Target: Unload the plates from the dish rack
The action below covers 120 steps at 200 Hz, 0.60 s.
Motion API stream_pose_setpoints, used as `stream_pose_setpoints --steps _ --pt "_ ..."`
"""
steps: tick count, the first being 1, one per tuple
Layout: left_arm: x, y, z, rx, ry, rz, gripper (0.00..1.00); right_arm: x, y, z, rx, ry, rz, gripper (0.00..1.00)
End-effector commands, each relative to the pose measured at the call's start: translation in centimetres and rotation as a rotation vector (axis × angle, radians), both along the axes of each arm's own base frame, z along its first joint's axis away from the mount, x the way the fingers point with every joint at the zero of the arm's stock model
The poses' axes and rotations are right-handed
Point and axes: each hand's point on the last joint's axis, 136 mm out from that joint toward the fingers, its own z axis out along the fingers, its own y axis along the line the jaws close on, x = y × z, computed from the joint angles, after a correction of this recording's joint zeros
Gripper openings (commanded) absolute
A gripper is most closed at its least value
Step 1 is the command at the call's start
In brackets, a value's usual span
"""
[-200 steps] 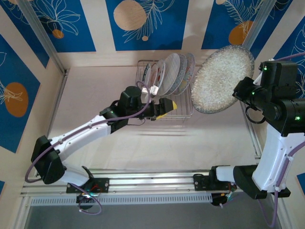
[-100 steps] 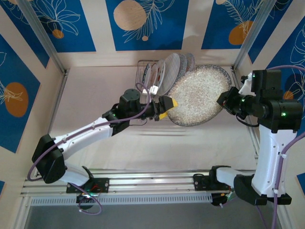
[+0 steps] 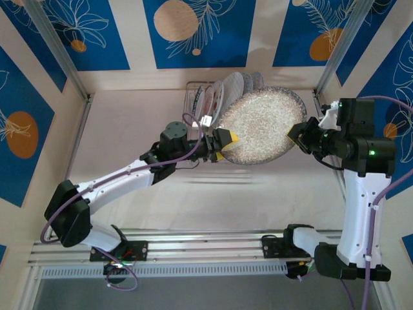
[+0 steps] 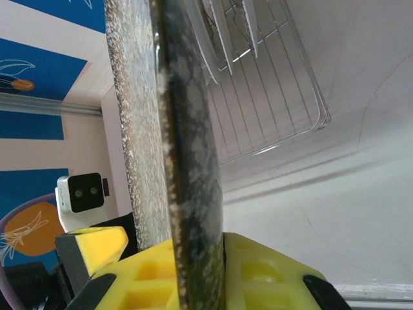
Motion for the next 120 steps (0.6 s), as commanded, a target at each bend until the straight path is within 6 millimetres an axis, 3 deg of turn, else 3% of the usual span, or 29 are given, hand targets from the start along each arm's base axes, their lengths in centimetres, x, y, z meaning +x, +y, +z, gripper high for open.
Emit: stream_pose_setpoints --steps 1,27,85,120 --pt "0.2 0.1 1.5 -0.065 -0.025 -0.005 0.63 0.5 2.1 5.6 0.126 -0.255 0.1 0.0" --pt "0.2 0.2 1.5 -0.085 -0.01 -0.006 0.54 0.6 2.3 5.0 0.166 -0.247 0.111 0.0" --pt "0.5 0.7 1.7 -0.105 -0.008 0.015 0.46 0.6 2.8 3.6 0.243 -0.226 0.135 0.0" --pt "0.6 1.0 2.0 -0.124 -0.007 0.025 0.27 0.4 2.8 2.6 0.273 -0.211 0.136 0.0"
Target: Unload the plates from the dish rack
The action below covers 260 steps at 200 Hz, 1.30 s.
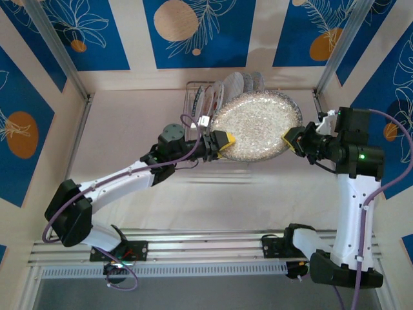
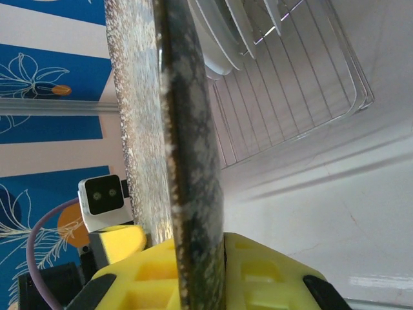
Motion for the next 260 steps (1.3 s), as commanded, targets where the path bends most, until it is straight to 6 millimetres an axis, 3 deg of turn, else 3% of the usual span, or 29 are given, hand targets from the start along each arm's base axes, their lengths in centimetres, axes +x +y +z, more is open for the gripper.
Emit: stream_pose_setpoints --steps 1,41,67,95,185,260 --pt "0.2 0.6 2.1 -0.067 -0.047 0.011 0.26 -0.5 2.1 5.0 0.094 -0.226 0.115 0.0" --pt "0.0 1.1 2.5 -0.079 -0.049 0.02 0.0 -0.4 2.2 4.2 0.105 -0.207 0.121 0.0" --pt "-0.2 1.7 3.4 -0.118 -0.067 0.034 0.0 -0.4 2.3 3.9 0.103 -0.199 0.133 0.0" --pt "-0.2 2.6 4.8 -0.181 -0.082 0.06 0.0 -0.6 2.2 3.1 0.049 -0.165 0.14 0.24" --pt "0.7 6.1 6.9 -0.222 -0.099 0.169 0.0 -0.3 2.7 3.0 -0.029 -0.114 0.148 0.61" --pt "1.8 11.5 8.9 -0.239 -0.126 0.291 0.0 1.1 5.3 4.0 -0.071 -0.132 0.226 0.7"
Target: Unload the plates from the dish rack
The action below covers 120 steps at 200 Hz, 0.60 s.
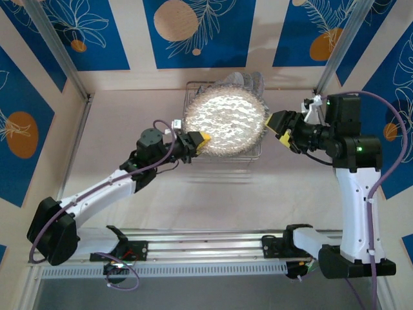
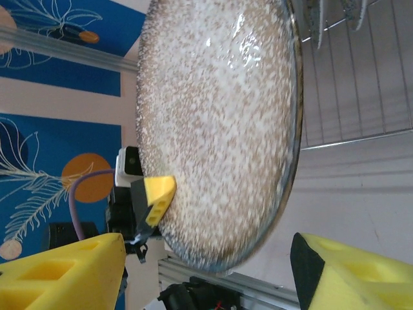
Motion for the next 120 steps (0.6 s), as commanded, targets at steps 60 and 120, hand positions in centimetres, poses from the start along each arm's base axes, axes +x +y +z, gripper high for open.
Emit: stream_pose_setpoints --steps 60,120 --pt "-0.3 10.0 11.9 -0.163 -0.331 0.207 0.0 0.9 4.2 1.4 -0.03 -0.064 0.119 0.7" --pt "1.2 16.2 11.4 -0.134 -0.332 0.389 0.0 -0.3 8.1 5.5 0.005 -0.344 0.23 0.69"
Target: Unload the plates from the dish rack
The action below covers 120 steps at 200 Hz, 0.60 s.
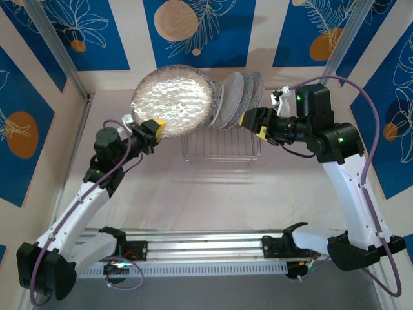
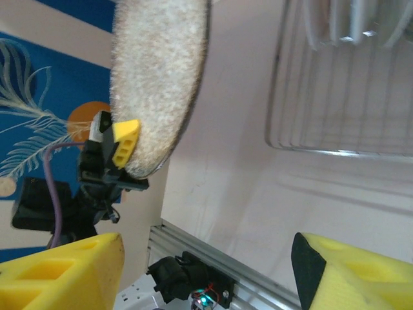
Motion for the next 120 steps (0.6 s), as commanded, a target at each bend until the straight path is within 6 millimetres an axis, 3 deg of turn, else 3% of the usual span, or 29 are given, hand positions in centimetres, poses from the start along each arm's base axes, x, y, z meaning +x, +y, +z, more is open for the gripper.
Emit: stream_pose_setpoints --steps 1,30,66,120 --pt "-2.0 2.4 8.3 -0.06 -0.312 0.039 0.0 -0.5 0.9 3.7 0.058 -0.208 0.02 0.69" --pt "-1.1 5.2 7.7 -0.048 -0.3 0.127 0.0 -1.6 2.5 6.1 0.087 -0.413 0.07 0.69" --pt "-0.2 8.1 6.3 -0.01 -0.28 0.231 0.0 -3.6 5.0 7.5 0.087 -0.723 0.141 0.7" --pt "1.3 10.7 3.6 0.077 -0.257 0.341 0.0 -6.4 8.7 7.0 -0.004 -0.982 0.259 0.71"
